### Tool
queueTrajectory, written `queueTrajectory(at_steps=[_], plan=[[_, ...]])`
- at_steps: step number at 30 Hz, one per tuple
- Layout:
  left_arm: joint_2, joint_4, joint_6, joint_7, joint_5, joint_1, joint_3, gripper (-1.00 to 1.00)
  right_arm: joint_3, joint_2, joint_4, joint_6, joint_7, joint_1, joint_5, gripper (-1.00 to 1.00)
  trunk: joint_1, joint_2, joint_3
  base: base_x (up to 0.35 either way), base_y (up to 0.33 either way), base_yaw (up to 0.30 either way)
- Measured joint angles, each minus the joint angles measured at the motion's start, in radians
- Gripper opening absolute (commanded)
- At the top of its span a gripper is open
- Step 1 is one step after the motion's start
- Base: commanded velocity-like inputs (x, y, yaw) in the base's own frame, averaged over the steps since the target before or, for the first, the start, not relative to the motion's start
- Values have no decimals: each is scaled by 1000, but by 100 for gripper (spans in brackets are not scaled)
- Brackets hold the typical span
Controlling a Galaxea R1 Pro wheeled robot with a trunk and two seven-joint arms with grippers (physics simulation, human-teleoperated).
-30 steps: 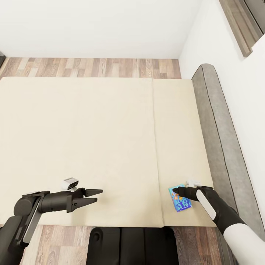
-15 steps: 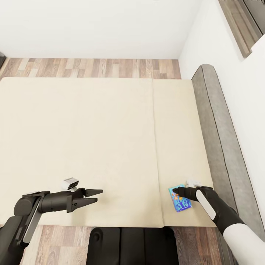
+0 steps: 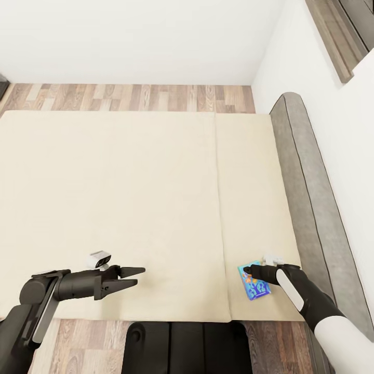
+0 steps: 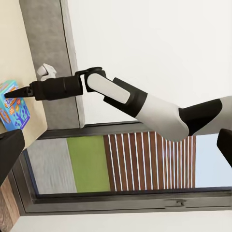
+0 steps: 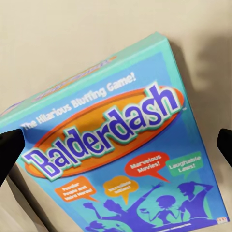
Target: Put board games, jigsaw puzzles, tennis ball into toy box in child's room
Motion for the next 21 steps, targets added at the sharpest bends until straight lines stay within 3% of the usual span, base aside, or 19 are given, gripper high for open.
queueTrajectory(at_steps=[18, 21], plan=[[0, 0, 0, 0, 0, 0, 2, 100, 2, -4, 18, -21, 18, 0, -11, 100, 0, 0, 2, 0, 0, 0], [0, 0, 0, 0, 0, 0, 2, 100, -3, -4, 25, -26, 48, 0, 22, 100, 1, 0, 4, 0, 0, 0]])
